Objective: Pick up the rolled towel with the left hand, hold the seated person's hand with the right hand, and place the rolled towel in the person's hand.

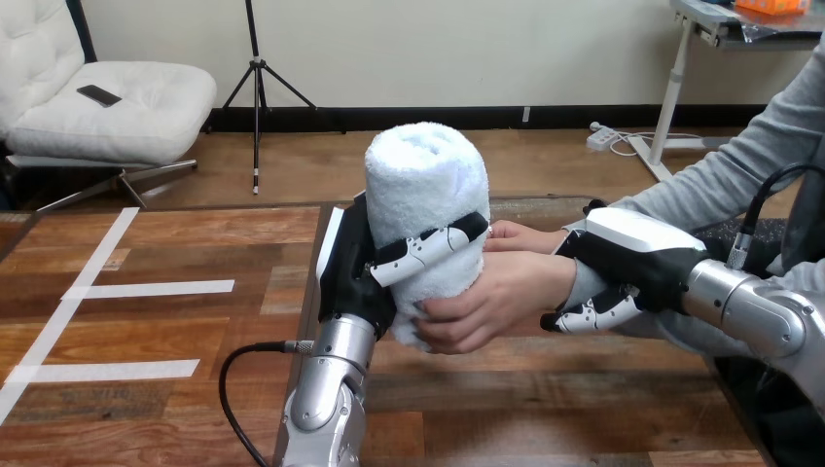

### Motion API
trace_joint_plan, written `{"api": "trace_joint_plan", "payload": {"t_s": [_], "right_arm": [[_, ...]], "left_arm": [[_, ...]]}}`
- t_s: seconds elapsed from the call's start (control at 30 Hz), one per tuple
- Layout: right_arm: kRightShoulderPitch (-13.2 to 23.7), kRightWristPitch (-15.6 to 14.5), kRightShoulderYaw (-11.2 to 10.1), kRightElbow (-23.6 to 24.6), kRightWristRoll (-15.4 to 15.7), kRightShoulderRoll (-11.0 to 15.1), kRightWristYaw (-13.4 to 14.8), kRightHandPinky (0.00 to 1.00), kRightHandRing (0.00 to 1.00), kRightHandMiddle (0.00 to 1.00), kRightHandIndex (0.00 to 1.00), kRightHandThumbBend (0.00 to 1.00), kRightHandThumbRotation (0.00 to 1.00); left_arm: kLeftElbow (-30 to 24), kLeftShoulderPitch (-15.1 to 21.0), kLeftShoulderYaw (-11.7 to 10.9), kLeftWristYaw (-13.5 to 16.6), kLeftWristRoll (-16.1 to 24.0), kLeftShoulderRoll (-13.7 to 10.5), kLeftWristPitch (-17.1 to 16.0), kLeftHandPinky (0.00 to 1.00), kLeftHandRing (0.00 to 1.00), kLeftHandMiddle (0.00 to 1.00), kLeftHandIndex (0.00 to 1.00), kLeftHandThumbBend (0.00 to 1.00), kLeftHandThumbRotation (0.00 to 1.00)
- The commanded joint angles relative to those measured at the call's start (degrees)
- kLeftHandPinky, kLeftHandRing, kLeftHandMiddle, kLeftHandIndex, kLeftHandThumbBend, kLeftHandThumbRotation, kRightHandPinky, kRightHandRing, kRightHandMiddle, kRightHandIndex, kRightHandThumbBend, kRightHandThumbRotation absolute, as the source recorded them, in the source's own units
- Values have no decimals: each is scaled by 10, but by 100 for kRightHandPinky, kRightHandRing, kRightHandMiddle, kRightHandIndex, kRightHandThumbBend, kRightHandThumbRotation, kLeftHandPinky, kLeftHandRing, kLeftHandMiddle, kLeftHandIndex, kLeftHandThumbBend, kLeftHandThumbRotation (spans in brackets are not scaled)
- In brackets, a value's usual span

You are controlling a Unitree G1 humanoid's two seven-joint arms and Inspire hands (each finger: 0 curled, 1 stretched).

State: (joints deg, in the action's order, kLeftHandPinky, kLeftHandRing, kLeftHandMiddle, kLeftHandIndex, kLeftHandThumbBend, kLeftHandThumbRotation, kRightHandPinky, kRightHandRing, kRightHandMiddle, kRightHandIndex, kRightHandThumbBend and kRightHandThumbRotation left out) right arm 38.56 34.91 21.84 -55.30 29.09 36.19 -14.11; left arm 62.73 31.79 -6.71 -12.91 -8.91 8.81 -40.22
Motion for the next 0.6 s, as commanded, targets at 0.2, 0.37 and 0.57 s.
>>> {"api": "trace_joint_plan", "payload": {"t_s": [0.2, 0.37, 0.57], "right_arm": [[32, 11, -24, 19, -15, -8, 19, 26, 29, 33, 32, 49, 29], [31, 13, -20, 21, -8, -5, 23, 27, 30, 35, 34, 50, 30], [30, 13, -19, 20, -7, -5, 25, 27, 31, 35, 35, 51, 30]], "left_arm": [[-12, 35, 25, -24, 21, 20, 14, 55, 60, 64, 67, 92, 44], [-11, 36, 29, -24, 31, 13, 15, 75, 76, 76, 77, 98, 60], [-10, 37, 29, -37, 34, 5, 20, 92, 91, 86, 84, 100, 69]]}}
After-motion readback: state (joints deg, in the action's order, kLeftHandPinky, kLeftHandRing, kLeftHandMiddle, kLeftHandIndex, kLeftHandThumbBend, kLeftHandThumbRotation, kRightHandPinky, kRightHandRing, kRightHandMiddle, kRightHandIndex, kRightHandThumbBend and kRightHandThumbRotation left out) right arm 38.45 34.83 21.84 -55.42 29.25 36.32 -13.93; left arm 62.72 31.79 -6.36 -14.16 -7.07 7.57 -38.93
